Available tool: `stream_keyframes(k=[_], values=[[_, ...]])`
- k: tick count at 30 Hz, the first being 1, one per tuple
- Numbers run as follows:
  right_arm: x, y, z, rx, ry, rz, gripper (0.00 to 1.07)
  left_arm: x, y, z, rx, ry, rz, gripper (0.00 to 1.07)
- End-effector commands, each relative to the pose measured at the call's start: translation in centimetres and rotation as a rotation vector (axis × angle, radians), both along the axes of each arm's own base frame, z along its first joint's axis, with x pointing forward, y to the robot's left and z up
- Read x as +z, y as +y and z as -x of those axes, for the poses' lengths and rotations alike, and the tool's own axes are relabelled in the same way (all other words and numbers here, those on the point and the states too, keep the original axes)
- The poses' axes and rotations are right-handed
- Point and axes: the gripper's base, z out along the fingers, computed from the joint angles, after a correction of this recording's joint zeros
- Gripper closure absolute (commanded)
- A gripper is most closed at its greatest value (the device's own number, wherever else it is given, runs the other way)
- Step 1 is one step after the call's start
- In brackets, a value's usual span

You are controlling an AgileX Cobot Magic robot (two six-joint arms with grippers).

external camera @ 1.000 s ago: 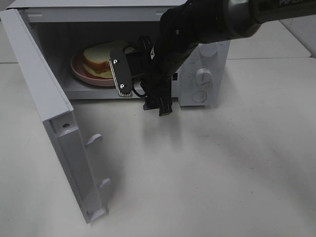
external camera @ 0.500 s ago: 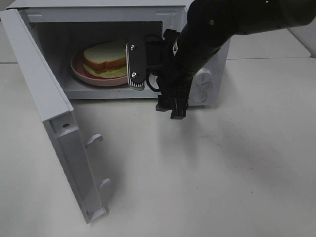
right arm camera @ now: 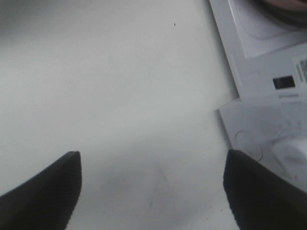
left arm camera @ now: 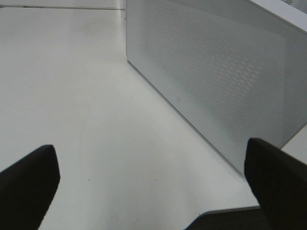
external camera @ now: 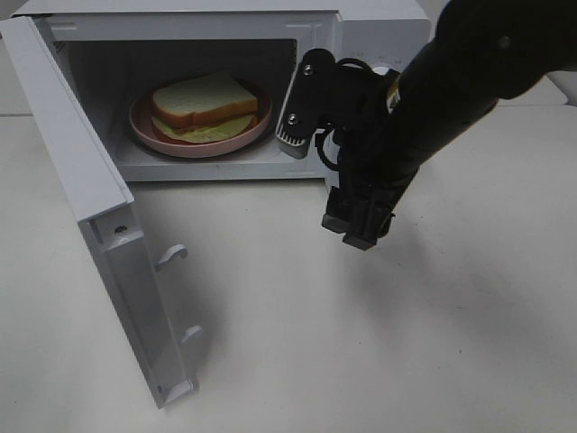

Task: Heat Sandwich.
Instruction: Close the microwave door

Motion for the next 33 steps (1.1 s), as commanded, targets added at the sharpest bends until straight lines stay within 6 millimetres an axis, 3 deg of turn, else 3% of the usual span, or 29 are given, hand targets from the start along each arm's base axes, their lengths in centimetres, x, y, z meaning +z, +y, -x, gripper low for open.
stream_keyframes(k=[1,7,16,33], values=[[0.6,-1.1,1.5,-0.123,0.051,-0.041,0.31,0.1,0.0,0.2,0.003,-0.029,0.004,0.09],[1.6,-3.2,4.3,-0.374,0.139,-0.118,0.31,0.1,0.0,0.2,0.003,-0.029,0.004,0.09],[3.4,-6.1,8.1,-0.565,0.176,-0.193,0.31,0.1,0.0,0.2,0.003,-0.029,0.004,0.09],[7.7,-11.1,15.1,-0.657,0.212,-0.196,0.31,0.1,0.0,0.2,0.003,-0.029,0.004,0.09]])
